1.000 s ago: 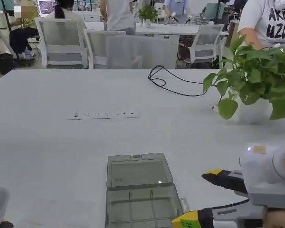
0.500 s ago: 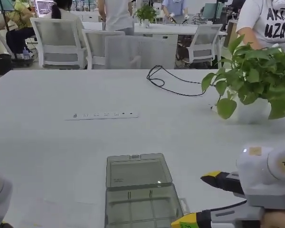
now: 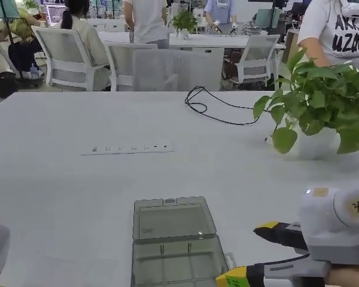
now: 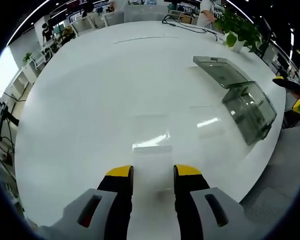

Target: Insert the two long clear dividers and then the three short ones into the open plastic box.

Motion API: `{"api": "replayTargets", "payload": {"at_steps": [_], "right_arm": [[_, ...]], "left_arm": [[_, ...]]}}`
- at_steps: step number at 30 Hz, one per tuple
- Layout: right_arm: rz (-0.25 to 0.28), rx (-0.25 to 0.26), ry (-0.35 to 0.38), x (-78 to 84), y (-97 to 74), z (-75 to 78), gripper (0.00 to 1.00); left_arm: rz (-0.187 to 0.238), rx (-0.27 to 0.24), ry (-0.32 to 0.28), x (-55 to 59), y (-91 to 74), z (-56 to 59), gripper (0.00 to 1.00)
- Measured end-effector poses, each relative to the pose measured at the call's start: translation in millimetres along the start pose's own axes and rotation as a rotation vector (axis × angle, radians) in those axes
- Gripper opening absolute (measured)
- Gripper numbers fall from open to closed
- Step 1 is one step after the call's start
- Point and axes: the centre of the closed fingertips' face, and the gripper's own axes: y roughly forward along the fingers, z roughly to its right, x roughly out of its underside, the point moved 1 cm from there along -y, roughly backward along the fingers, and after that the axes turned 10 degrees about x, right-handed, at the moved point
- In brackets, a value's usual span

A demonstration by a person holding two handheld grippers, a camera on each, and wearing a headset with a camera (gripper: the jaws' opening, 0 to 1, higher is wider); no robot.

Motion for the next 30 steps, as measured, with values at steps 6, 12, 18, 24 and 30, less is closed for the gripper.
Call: {"api": "replayTargets", "payload": {"at_steps": [6,12,18,24,30], "right_arm": [[0.003,-0.004,0.034,-2.5,1.4,-1.6,0.78],[0.026,-0.008,0.078,-9.8,3.2,-4.8,0.73],[0.046,-0.02,0.116,-17.3,4.6,-11.8,0.7],[0.073,-0.034,0.178,-24.9,5.1,-19.0,0.65],[0.093,-0.05,0.208,-32.0,5.6,-29.0,0.62]], "left_arm": [[0.045,0.0,-0.034,-3.3,-4.7,4.9,0.3],[0.112,0.002,-0.036,-15.4,-12.3,15.3,0.3],[0.186,0.026,-0.042,-25.7,-18.9,32.6,0.3],[0.238,0.049,-0.043,-33.5,-24.1,50.3,0.3],[0.271,0.06,-0.039,-38.2,-27.7,64.1,0.3]]}}
